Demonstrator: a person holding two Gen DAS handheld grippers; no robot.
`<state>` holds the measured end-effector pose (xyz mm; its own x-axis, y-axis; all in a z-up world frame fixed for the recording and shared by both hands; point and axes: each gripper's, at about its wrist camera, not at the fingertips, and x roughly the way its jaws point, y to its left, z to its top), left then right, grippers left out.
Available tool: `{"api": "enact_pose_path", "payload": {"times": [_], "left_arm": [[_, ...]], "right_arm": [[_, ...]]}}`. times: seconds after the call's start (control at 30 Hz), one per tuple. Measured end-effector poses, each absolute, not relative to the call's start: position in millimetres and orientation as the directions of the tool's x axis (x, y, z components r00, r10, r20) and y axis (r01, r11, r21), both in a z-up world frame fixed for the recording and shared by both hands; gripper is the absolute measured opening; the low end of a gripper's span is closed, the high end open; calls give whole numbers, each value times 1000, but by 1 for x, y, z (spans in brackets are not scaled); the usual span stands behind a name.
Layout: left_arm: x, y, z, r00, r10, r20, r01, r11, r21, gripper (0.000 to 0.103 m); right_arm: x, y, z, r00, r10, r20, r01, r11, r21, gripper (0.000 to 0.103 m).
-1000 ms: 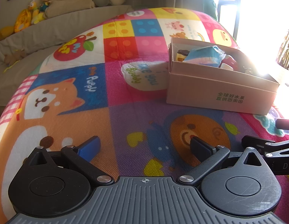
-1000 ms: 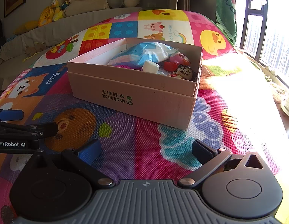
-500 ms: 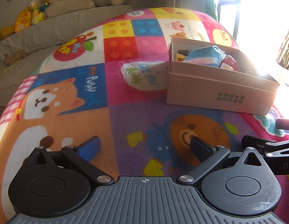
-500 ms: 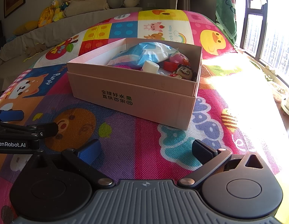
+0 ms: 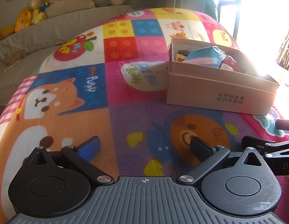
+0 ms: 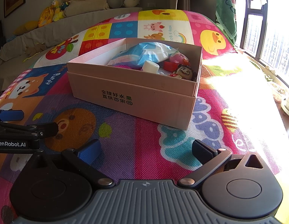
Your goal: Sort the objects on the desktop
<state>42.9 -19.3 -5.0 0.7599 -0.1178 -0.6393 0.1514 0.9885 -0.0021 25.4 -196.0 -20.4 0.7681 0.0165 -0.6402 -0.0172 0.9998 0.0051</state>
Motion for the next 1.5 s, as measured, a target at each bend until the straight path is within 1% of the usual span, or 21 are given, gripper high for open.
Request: {"api": "enact_pose_path", "payload": {"times": [0.13, 0.27, 0.47, 0.67, 1.5], "left_arm": [[45, -19, -4, 753, -122, -647, 159, 987, -2, 103], [50, -21, -1, 726, -118, -678, 163, 987, 3, 103], [47, -16, -3, 735, -143, -663, 173, 985, -21, 103], [45, -19, -4, 744, -127, -656, 164, 987, -6, 103], [45, -19, -4, 744, -129, -656, 164, 986, -7, 103]], "right_arm": [[26, -196, -20, 768, 17, -640, -17, 1000, 5, 103], [26, -196, -21, 768, 17, -640, -17, 1000, 6, 103], [26, -196, -21, 768, 17, -640, -17, 1000, 6, 103], [27, -196, -21, 768, 17, -640, -17, 1000, 6, 103], [26, -196, -21, 768, 17, -640, -17, 1000, 5, 103]]}}
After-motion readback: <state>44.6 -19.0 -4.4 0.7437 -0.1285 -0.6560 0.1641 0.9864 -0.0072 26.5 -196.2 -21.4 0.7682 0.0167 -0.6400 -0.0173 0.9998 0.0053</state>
